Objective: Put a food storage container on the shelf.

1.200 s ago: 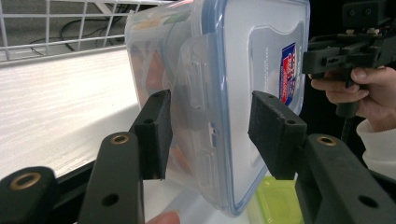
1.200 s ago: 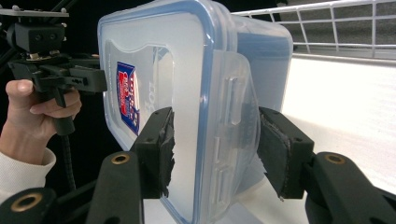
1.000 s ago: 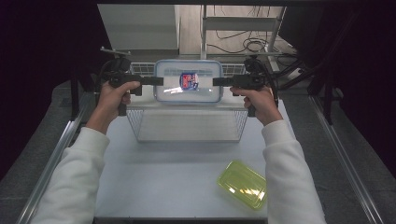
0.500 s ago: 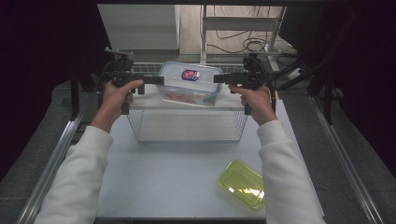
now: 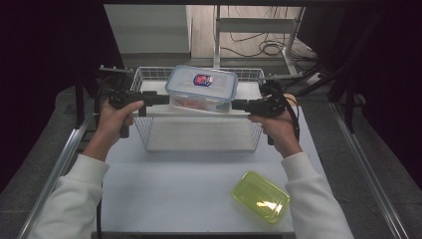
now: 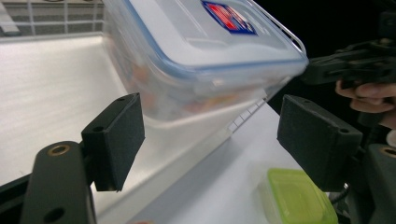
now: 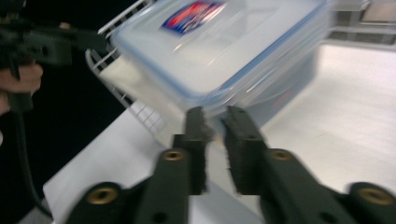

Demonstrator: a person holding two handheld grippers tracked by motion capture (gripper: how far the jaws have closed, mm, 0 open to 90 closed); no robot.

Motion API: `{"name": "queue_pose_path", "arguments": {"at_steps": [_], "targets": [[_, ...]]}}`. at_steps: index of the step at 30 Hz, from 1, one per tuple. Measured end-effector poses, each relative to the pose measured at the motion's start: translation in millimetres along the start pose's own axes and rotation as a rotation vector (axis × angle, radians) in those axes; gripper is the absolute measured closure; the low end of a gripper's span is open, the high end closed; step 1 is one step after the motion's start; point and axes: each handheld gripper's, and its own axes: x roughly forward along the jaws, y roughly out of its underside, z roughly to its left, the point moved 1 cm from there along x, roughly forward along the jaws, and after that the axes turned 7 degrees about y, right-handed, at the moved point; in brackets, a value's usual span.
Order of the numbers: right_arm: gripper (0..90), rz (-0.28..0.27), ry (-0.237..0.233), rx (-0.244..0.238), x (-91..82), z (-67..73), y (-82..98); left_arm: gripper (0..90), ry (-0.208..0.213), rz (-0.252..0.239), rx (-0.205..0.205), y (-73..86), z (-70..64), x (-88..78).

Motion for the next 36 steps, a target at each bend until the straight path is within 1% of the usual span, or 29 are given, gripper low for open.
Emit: {"name": "queue_pose_path", "arguments": {"at_steps": [1, 3, 6, 9, 10, 11, 12, 14, 15, 16, 17, 20, 21, 22, 23, 24, 25, 30, 31, 34, 35, 36], "targets": [[83.5, 0.0, 0.0, 0.0, 0.0, 0.0, 0.0, 22.4, 0.005, 0.002, 0.008, 3.4, -1.9, -1.3], [88.5, 0.023, -0.003, -0.04, 7.8, 6.3, 6.7, 22.3, 0.006, -0.001, 0.014, 8.1, -5.0, -3.3], [88.8, 0.053, -0.01, -0.06, 19.9, 12.8, 12.6, 22.9, 0.012, -0.016, 0.02, 15.8, -8.3, -5.7], [88.8, 0.064, -0.023, -0.066, 30.5, 16.5, 15.5, 23.2, 0.006, -0.002, 0.027, 22.7, -8.6, -4.4], [88.9, 0.065, -0.024, -0.07, 33.7, 17.1, 16.0, 23.2, 0.001, 0.001, 0.027, 25.1, -8.1, -3.9], [88.9, 0.064, -0.022, -0.069, 37.9, 17.2, 15.7, 23.2, 0.004, 0.009, 0.026, 28.9, -6.7, -3.6], [88.9, 0.064, -0.022, -0.069, 37.9, 17.2, 15.7, 23.2, 0.004, 0.009, 0.026, 28.9, -6.7, -3.6], [88.9, 0.058, -0.006, -0.071, 39.9, 15.3, 14.3, 23.2, 0.007, 0.011, 0.02, 33.3, -4.6, -3.4], [88.9, 0.056, -0.01, -0.064, 39.9, 14.0, 13.3, 23.2, 0.01, 0.015, 0.017, 35.5, -3.5, -3.3], [88.9, 0.054, 0.008, -0.072, 39.7, 12.0, 11.5, 23.0, 0.01, 0.02, 0.013, 38.6, -2.7, -3.0], [88.9, 0.054, 0.008, -0.072, 39.7, 12.0, 11.5, 23.0, 0.01, 0.02, 0.013, 38.6, -2.7, -3.0], [88.9, 0.048, 0.023, -0.058, 38.5, 8.4, 9.6, 23.0, 0.008, 0.025, 0.013, 41.3, -2.1, -2.7], [88.9, 0.042, 0.028, -0.038, 38.4, 4.8, 8.0, 23.1, 0.006, 0.027, 0.014, 41.2, -2.1, -2.4], [88.9, 0.042, 0.028, -0.038, 38.4, 4.8, 8.0, 23.1, 0.005, 0.028, 0.016, 41.0, -2.3, -2.0], [88.9, 0.038, 0.023, -0.012, 39.1, -0.2, 6.5, 23.1, 0.005, 0.029, 0.019, 40.5, -3.4, -1.2], [88.9, 0.038, 0.023, -0.012, 39.1, -0.2, 6.5, 23.1, 0.005, 0.029, 0.019, 40.5, -3.4, -1.2], [88.9, 0.031, 0.031, 0.001, 39.9, -3.6, 5.6, 23.0, 0.006, 0.031, 0.021, 40.6, -4.3, -0.8], [88.9, 0.027, 0.035, 0.011, 40.0, -7.3, 5.6, 22.9, 0.008, 0.033, 0.021, 42.8, -4.6, -0.9], [88.8, 0.02, 0.026, 0.019, 39.0, -8.6, 6.9, 22.9, 0.007, 0.035, 0.024, 43.5, -4.0, -1.1], [88.8, 0.012, 0.017, 0.019, 35.2, -8.9, 8.7, 22.9, 0.0, 0.037, 0.017, 47.0, -3.5, -2.1], [88.8, 0.001, 0.018, 0.008, 29.5, -7.3, 11.1, 23.0, -0.001, 0.038, 0.015, 48.5, -3.1, -2.3], [88.8, 0.001, 0.018, 0.008, 29.5, -7.3, 11.1, 23.0, 0.0, 0.038, 0.013, 50.1, -2.6, -2.5]]}}
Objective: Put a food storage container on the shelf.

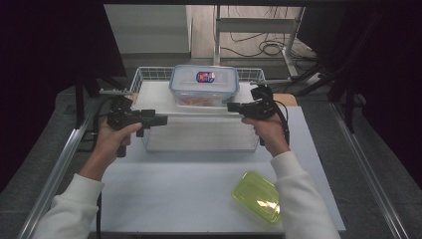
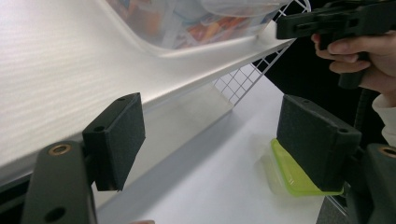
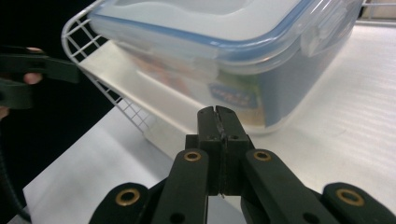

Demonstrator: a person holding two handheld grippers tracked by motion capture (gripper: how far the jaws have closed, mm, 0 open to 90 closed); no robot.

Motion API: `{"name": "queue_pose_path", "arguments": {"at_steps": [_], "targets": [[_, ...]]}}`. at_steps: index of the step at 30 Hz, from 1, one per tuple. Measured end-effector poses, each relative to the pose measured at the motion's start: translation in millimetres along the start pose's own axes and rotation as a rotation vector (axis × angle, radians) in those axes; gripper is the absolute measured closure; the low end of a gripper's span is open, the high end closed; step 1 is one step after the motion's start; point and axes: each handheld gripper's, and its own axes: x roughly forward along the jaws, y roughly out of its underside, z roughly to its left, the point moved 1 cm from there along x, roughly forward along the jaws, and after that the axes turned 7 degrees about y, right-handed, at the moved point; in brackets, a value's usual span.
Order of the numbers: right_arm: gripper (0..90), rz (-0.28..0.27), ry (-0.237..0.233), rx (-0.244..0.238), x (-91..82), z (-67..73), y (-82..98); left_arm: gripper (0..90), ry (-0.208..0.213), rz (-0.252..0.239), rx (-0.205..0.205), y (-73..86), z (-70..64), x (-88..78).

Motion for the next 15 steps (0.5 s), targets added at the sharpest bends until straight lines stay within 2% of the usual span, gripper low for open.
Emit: {"name": "queue_pose_path", "arguments": {"at_steps": [1, 3, 5, 6, 7, 8, 9, 12, 13, 14, 15], "targets": [[88.8, -0.008, -0.007, -0.005, -7.3, 2.0, 4.5, 23.0, 0.001, 0.0, -0.004, 3.6, 0.2, 0.0], [88.8, -0.009, -0.009, -0.009, -9.7, 2.4, 6.5, 23.0, 0.004, 0.0, -0.008, 6.6, -0.4, -0.3], [88.8, -0.009, -0.025, -0.002, -18.9, 1.4, 16.5, 23.1, 0.01, -0.003, -0.012, 12.4, -2.7, -1.3], [88.8, -0.009, -0.025, -0.002, -18.9, 1.4, 16.5, 23.1, 0.013, -0.001, -0.011, 16.3, -4.5, -1.7], [88.7, 0.002, -0.034, -0.001, -23.9, -1.2, 25.5, 23.1, 0.008, 0.002, -0.002, 25.2, -8.9, -2.3], [88.7, 0.002, -0.034, -0.001, -23.9, -1.2, 25.5, 23.1, 0.008, 0.002, -0.002, 25.2, -8.9, -2.3], [88.3, 0.006, -0.034, 0.004, -30.0, -3.3, 35.9, 23.2, 0.014, 0.006, 0.007, 34.8, -13.8, -1.7], [85.4, 0.016, -0.025, -0.007, -39.1, -2.5, 54.0, 23.2, 0.019, 0.016, 0.016, 44.1, -17.8, -0.2], [85.4, 0.016, -0.025, -0.007, -39.1, -2.5, 54.0, 23.2, 0.022, 0.021, 0.017, 48.5, -19.5, 0.8], [83.7, 0.019, -0.03, -0.012, -41.8, -1.7, 60.9, 23.2, 0.025, 0.025, 0.02, 52.7, -20.9, 1.9], [77.1, 0.025, -0.063, -0.003, -46.5, 0.1, 74.7, 23.2, 0.026, 0.031, 0.021, 60.4, -23.0, 4.0]]}}
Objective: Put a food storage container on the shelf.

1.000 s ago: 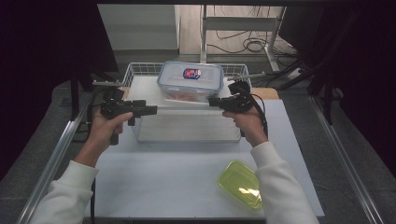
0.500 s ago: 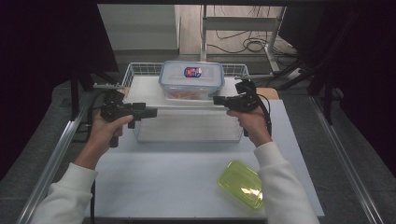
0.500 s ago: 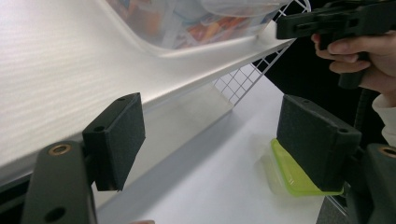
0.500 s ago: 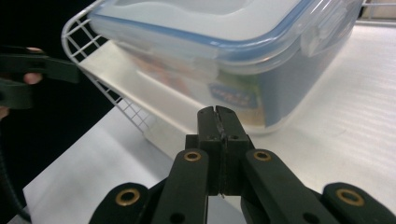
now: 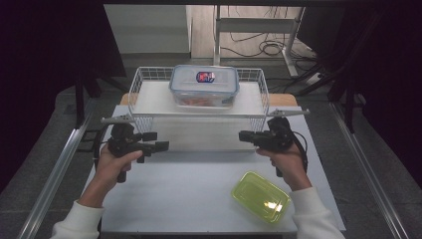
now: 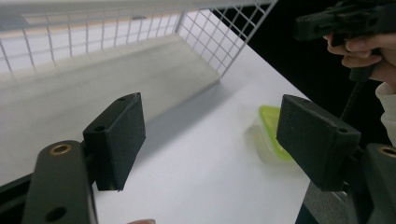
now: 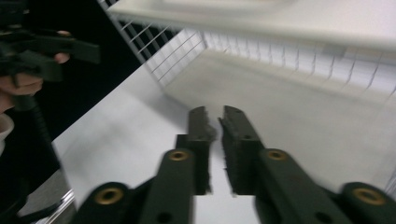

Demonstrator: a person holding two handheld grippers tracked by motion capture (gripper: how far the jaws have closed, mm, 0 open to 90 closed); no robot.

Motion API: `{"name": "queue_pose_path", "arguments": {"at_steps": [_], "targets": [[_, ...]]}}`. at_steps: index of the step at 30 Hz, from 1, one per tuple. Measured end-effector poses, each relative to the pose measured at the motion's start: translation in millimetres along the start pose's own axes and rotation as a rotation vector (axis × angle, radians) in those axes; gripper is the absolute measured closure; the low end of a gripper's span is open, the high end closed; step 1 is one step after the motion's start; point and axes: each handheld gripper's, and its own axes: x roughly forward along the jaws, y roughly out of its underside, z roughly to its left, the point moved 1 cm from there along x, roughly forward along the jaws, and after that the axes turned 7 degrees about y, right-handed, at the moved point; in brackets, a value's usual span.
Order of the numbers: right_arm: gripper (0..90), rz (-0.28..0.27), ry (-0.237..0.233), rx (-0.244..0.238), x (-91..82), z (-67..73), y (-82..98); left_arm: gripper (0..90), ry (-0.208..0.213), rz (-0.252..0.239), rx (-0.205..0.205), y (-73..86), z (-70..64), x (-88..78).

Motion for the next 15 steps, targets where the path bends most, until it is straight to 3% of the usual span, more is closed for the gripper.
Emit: {"name": "queue_pose_path", "arguments": {"at_steps": [1, 3, 4, 6, 7, 9, 15], "targets": [[71.9, 0.003, -0.002, -0.004, -1.9, 0.9, 5.1, 23.2, 0.0, 0.0, 0.0, 0.0, 0.0, 0.0], [62.5, 0.018, 0.028, -0.027, -6.9, 4.0, 20.9, 23.1, 0.003, 0.023, -0.003, 16.1, -3.3, 5.9], [62.5, 0.018, 0.028, -0.027, -6.9, 4.0, 20.9, 22.9, 0.003, 0.023, -0.003, 16.1, -3.3, 5.9], [51.7, 0.032, 0.057, -0.036, -11.7, 5.0, 41.8, 22.8, -0.008, 0.038, 0.003, 25.5, -5.1, 8.6], [51.7, 0.032, 0.057, -0.036, -11.7, 5.0, 41.8, 22.8, -0.009, 0.046, 0.004, 29.9, -5.8, 9.5], [47.8, 0.044, 0.076, -0.037, -14.4, 4.0, 58.8, 22.7, -0.022, 0.075, -0.001, 42.5, -8.0, 12.8], [42.6, 0.078, 0.098, -0.054, -19.8, 0.4, 78.3, 22.7, -0.051, 0.118, -0.02, 58.4, -7.1, 15.7]]}}
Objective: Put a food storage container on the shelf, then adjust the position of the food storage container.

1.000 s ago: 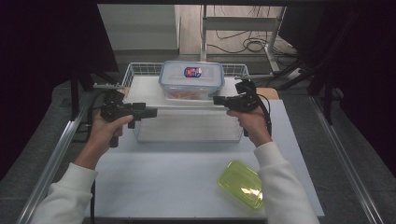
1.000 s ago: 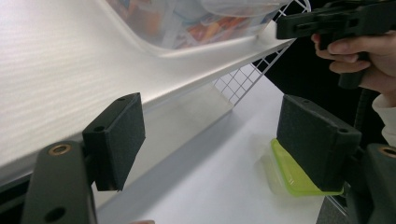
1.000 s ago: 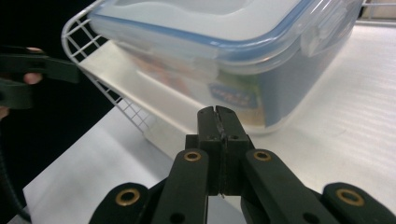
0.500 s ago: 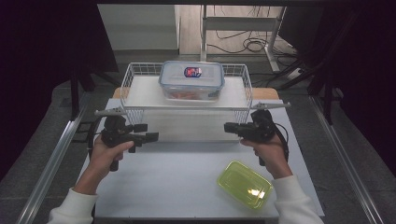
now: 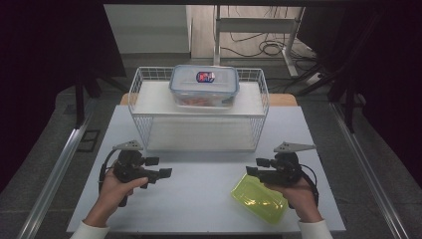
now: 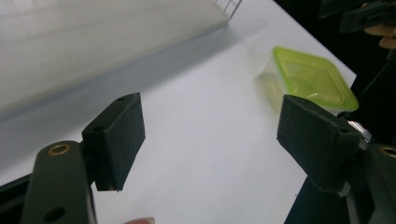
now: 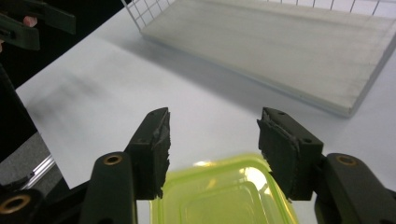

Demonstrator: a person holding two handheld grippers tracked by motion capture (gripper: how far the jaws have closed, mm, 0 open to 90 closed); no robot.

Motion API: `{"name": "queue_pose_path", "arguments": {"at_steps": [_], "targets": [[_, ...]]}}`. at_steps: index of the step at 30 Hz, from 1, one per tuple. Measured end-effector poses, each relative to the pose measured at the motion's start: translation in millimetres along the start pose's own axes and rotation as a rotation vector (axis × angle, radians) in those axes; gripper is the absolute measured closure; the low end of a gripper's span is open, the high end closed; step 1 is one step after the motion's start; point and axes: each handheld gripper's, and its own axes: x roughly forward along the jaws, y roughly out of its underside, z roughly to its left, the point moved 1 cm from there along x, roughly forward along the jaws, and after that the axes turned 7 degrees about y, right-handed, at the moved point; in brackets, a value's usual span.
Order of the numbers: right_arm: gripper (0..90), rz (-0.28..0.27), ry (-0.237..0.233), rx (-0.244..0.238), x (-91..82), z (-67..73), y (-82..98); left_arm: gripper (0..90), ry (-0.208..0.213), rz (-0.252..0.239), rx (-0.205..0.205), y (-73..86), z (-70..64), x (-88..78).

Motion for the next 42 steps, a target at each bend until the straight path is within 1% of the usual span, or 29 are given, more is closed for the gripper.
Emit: {"name": "queue_pose_path", "arguments": {"at_steps": [1, 2, 4, 5, 7, 10, 11, 12, 14, 15, 19, 22, 25, 26, 28, 29, 30, 31, 32, 34, 36, 37, 38, 39, 41, 42], "targets": [[40.5, 0.011, 0.003, -0.001, -2.1, -1.5, 5.7, 22.7, -0.019, 0.011, -0.005, 7.2, 1.1, 0.8], [40.5, 0.011, 0.003, -0.001, -2.1, -1.5, 5.7, 22.7, -0.019, 0.011, -0.005, 7.2, 1.1, 0.8], [38.7, 0.014, -0.001, 0.006, -3.8, -3.1, 11.2, 23.0, -0.04, 0.023, -0.026, 17.0, 3.1, 3.7], [37.4, 0.026, -0.002, 0.016, -4.6, -5.1, 18.0, 22.8, -0.04, 0.049, -0.037, 25.4, 5.5, 7.4], [37.2, 0.034, 0.01, 0.017, -7.3, -7.1, 22.8, 22.9, -0.068, 0.067, -0.042, 32.8, 8.1, 11.1], [37.2, 0.03, 0.018, 0.027, -11.7, -9.7, 25.7, 22.9, -0.068, 0.081, -0.043, 36.0, 9.3, 13.2], [37.2, 0.028, 0.028, 0.039, -15.2, -11.5, 29.3, 22.9, -0.069, 0.081, -0.042, 36.8, 9.5, 13.8], [37.2, 0.03, 0.033, 0.04, -16.6, -12.6, 31.7, 22.9, -0.068, 0.081, -0.039, 37.1, 9.5, 13.6], [37.2, 0.034, 0.036, 0.043, -17.3, -13.7, 34.4, 22.9, -0.066, 0.079, -0.037, 37.1, 9.6, 13.3], [37.1, 0.048, 0.041, 0.043, -17.8, -16.1, 39.8, 22.9, -0.068, 0.08, -0.036, 37.1, 9.8, 13.3], [37.1, 0.06, 0.044, 0.052, -18.7, -21.3, 44.9, 22.8, -0.075, 0.093, -0.035, 38.7, 12.8, 14.6], [37.1, 0.055, 0.067, 0.078, -20.0, -29.1, 47.1, 22.7, -0.084, 0.098, -0.033, 39.9, 14.2, 14.7], [37.5, 0.053, 0.092, 0.095, -23.8, -33.5, 49.2, 22.6, -0.084, 0.096, -0.034, 40.2, 14.2, 14.6], [38.4, 0.053, 0.107, 0.095, -26.4, -34.6, 50.3, 22.5, -0.084, 0.097, -0.033, 40.2, 14.1, 14.8], [41.2, 0.053, 0.111, 0.095, -31.8, -35.2, 53.3, 22.2, -0.082, 0.098, -0.034, 40.0, 14.0, 15.5], [45.0, 0.053, 0.118, 0.105, -37.5, -35.6, 57.8, 22.2, -0.082, 0.098, -0.033, 39.9, 14.2, 15.9], [45.0, 0.053, 0.118, 0.105, -37.5, -35.6, 57.8, 22.2, -0.082, 0.101, -0.032, 39.9, 14.4, 16.4], [46.7, 0.053, 0.129, 0.107, -40.7, -36.3, 61.2, 22.1, -0.084, 0.105, -0.031, 40.2, 14.7, 17.0], [48.8, 0.056, 0.155, 0.111, -45.2, -37.6, 66.0, 22.1, -0.084, 0.106, -0.031, 40.3, 14.7, 17.1], [52.5, 0.063, 0.183, 0.132, -52.7, -40.6, 75.0, 22.0, -0.083, 0.106, -0.03, 40.4, 15.3, 16.7], [55.7, 0.072, 0.192, 0.156, -59.4, -43.6, 83.3, 21.9, -0.08, 0.105, -0.032, 40.5, 15.7, 16.1], [60.4, 0.09, 0.203, 0.172, -66.1, -46.9, 93.6, 21.8, -0.079, 0.104, -0.033, 40.6, 16.1, 15.7], [60.4, 0.09, 0.203, 0.172, -66.1, -46.9, 93.6, 21.8, -0.077, 0.103, -0.033, 40.6, 16.5, 15.5], [62.7, 0.094, 0.205, 0.178, -67.5, -47.8, 96.7, 21.8, -0.077, 0.1, -0.038, 40.6, 17.0, 15.2], [69.3, 0.125, 0.219, 0.178, -69.4, -49.9, 103.6, 21.8, -0.079, 0.103, -0.037, 40.6, 17.3, 15.6], [73.2, 0.152, 0.238, 0.174, -68.9, -50.6, 106.9, 21.7, -0.08, 0.105, -0.036, 40.7, 17.2, 15.8]]}}
